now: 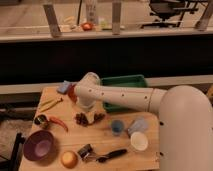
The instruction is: Place grapes in purple bowl
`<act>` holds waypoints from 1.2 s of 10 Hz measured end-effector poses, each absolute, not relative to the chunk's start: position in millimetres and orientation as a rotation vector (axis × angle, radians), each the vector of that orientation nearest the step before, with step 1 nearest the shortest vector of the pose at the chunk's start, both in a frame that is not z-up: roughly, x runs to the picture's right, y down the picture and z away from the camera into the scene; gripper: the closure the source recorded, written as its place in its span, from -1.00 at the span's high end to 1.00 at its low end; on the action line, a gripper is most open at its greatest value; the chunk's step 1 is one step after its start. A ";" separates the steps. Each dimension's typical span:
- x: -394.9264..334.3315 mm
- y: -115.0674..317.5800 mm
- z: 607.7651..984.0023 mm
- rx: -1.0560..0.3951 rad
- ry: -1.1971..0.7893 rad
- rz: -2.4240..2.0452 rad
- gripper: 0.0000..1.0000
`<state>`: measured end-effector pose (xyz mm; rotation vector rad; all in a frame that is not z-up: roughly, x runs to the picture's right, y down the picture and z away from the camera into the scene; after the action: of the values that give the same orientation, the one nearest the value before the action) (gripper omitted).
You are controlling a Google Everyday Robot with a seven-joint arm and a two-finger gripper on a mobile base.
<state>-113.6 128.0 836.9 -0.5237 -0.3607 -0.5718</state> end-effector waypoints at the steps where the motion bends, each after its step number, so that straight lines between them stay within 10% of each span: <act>1: -109.2 136.8 845.6 -0.533 -0.356 -0.551 0.60; 8: -83.0 170.2 883.8 -0.578 -0.347 -0.499 0.54; 12: -82.9 172.1 887.0 -0.584 -0.350 -0.500 -0.24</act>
<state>-82.9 172.1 887.0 -0.5840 -0.3500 -0.4997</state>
